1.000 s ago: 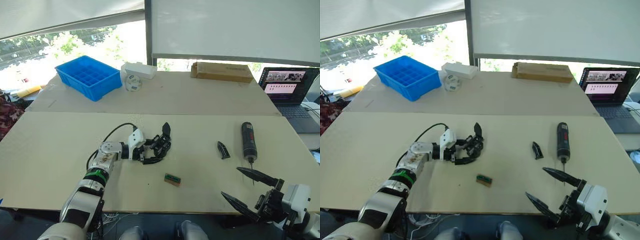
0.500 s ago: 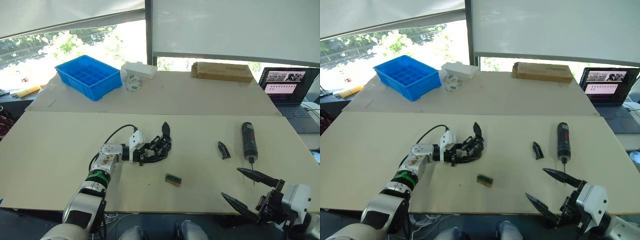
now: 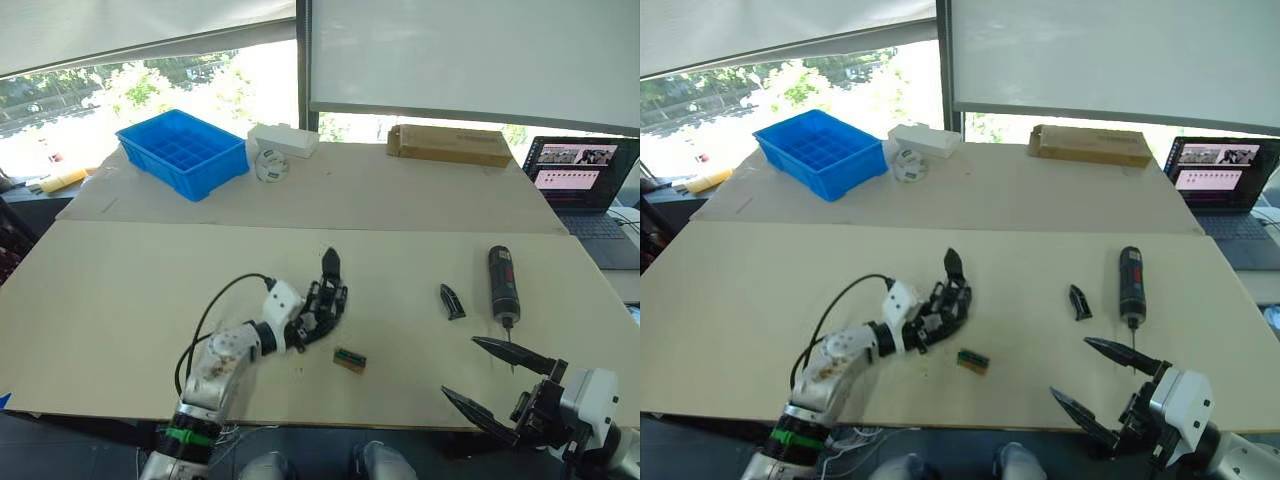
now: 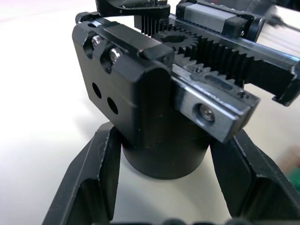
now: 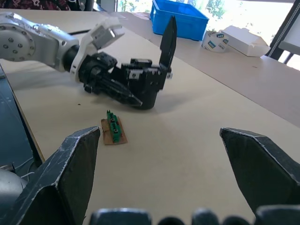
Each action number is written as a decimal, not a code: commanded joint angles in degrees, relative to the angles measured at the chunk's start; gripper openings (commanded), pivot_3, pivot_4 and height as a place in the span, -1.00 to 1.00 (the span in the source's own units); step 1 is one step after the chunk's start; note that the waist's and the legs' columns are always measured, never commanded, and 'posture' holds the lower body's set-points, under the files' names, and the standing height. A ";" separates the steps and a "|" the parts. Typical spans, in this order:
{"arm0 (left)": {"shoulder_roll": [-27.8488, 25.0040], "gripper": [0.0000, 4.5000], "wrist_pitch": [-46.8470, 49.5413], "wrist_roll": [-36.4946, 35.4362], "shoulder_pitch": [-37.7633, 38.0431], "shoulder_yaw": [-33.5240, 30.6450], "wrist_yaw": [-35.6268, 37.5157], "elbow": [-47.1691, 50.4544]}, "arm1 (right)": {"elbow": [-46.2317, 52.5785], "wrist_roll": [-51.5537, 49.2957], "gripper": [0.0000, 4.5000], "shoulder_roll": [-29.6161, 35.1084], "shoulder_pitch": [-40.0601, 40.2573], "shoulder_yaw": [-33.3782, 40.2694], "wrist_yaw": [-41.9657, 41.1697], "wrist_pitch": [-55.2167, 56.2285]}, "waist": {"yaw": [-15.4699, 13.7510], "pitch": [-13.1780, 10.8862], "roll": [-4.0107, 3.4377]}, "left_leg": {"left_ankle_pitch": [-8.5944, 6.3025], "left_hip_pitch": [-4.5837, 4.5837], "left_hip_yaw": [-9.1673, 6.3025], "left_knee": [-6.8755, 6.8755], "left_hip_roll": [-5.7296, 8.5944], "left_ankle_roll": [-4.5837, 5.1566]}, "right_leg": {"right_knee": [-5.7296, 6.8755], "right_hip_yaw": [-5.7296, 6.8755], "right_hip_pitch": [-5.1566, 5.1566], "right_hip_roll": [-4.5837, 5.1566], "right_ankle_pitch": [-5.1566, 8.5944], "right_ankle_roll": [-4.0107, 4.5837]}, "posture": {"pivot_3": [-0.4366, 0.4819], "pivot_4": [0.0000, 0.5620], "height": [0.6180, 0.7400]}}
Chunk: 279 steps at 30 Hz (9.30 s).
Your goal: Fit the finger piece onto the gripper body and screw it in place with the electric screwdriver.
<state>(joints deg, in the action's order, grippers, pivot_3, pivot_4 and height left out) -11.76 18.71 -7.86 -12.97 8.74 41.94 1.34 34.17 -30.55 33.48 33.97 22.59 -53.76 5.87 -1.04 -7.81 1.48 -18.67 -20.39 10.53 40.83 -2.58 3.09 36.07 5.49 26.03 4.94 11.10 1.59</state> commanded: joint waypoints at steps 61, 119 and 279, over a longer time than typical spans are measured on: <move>-25.47 0.98 13.15 -38.98 -2.04 -21.51 24.14 9.65 | 4.18 -22.51 1.00 29.81 -12.70 9.77 23.48 -50.60 | 0.22 -0.08 -0.15 | -0.01 0.01 -0.04 -0.07 -0.01 -0.04 | 0.00 -0.05 0.05 0.52 0.21 0.34 | -0.05 -0.47 1.00; -1.91 1.00 23.95 -52.93 -23.46 -20.86 -13.94 6.78 | 5.23 21.56 -0.51 4.15 -57.30 -23.82 38.13 -38.94 | 1.23 -0.21 -0.13 | 0.20 -0.27 -0.21 -0.03 0.57 -0.20 | 0.05 0.19 0.08 0.29 0.10 -0.36 | -0.05 -0.47 1.00; -4.94 1.00 -39.43 -1.04 -34.64 1.38 44.44 -56.69 | 3.13 -10.70 -0.83 9.21 -41.36 -11.99 2.58 -39.35 | 0.42 -0.27 -0.05 | 0.27 -0.81 -1.02 0.18 0.64 -0.07 | -0.02 1.41 0.11 0.48 0.10 -0.17 | -0.05 -0.47 1.00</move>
<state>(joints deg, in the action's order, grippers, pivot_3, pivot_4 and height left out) -17.28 -19.00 -9.10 -46.58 10.11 85.13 -55.54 34.57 -39.55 42.74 -7.49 9.07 -51.43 -34.85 -0.62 -8.09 1.43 -18.41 -21.22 9.48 41.02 -1.95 3.03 36.05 6.92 26.13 5.42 11.21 1.41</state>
